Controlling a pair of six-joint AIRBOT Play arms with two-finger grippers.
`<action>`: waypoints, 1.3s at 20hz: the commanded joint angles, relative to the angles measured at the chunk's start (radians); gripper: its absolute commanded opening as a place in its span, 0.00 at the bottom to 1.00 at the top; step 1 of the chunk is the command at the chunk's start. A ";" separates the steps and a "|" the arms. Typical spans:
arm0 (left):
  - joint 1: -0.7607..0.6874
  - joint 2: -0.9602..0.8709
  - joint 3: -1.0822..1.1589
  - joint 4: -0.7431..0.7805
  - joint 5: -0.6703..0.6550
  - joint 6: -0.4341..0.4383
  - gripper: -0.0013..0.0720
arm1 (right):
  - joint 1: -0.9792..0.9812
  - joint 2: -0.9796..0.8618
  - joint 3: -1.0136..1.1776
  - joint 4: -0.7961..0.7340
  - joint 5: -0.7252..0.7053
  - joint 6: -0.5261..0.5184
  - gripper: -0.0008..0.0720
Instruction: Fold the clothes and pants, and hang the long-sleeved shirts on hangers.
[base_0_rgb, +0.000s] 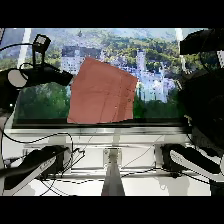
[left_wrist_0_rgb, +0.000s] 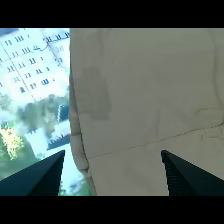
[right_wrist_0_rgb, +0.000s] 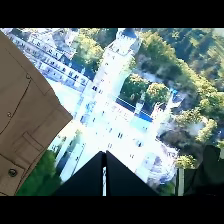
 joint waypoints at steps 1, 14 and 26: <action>0.000 0.001 0.000 0.000 0.000 0.000 0.99 | 0.001 0.000 0.000 0.000 0.000 0.000 0.03; 0.000 0.001 0.000 0.018 0.000 0.023 0.99 | 0.001 -0.001 0.000 0.000 -0.005 -0.003 0.03; 0.001 0.001 0.000 -0.083 -0.037 -0.062 0.93 | -0.115 -0.028 -0.778 0.454 0.054 -0.105 0.03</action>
